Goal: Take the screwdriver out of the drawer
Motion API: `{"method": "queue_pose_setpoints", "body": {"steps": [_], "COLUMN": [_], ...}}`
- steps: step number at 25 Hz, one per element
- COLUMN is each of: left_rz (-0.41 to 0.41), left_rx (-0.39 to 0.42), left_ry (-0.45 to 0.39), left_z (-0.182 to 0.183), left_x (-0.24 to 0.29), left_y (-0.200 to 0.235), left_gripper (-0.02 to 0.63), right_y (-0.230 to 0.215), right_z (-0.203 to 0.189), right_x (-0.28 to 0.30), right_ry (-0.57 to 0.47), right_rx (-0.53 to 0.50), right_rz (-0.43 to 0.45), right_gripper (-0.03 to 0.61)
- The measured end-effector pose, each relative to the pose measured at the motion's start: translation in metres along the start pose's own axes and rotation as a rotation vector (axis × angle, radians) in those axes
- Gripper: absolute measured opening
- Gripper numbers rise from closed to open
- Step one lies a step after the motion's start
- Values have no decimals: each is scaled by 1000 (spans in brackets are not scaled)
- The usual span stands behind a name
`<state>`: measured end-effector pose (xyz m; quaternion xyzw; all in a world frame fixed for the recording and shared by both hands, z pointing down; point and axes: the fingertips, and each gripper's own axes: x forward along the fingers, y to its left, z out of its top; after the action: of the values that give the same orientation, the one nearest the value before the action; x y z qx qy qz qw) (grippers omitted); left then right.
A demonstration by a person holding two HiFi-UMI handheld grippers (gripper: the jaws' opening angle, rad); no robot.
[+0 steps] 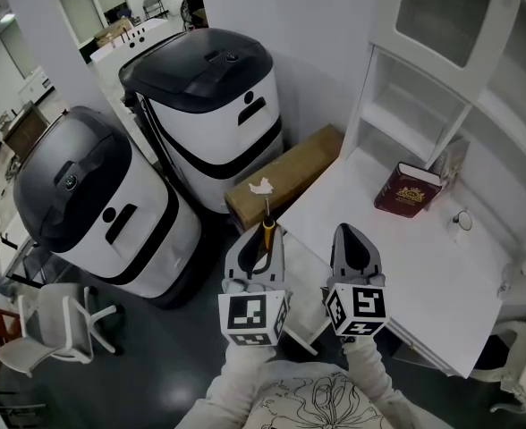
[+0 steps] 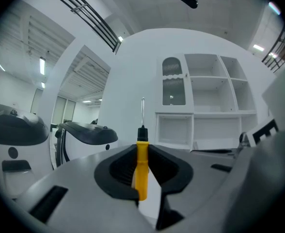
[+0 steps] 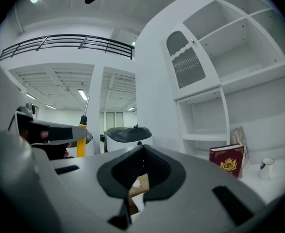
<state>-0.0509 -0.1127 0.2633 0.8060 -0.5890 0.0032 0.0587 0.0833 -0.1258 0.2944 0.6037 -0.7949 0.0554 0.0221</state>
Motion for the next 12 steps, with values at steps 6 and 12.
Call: {"method": "queue_pose_setpoints", "body": {"steps": [6,12], "left_rz": [-4,-1], "left_rx": [-2,-5], "left_ry": [9,23], "left_z": [-3,-7], "left_x": [2,5], "left_y": [0,1], "left_gripper": [67,67], "right_y": [0,0], "right_z": [-2,-4], "right_x": [1,3], "right_ry": [6,11], "right_rx": [-2,0], "right_rz": [-4,-3], "right_gripper": [3,3]}}
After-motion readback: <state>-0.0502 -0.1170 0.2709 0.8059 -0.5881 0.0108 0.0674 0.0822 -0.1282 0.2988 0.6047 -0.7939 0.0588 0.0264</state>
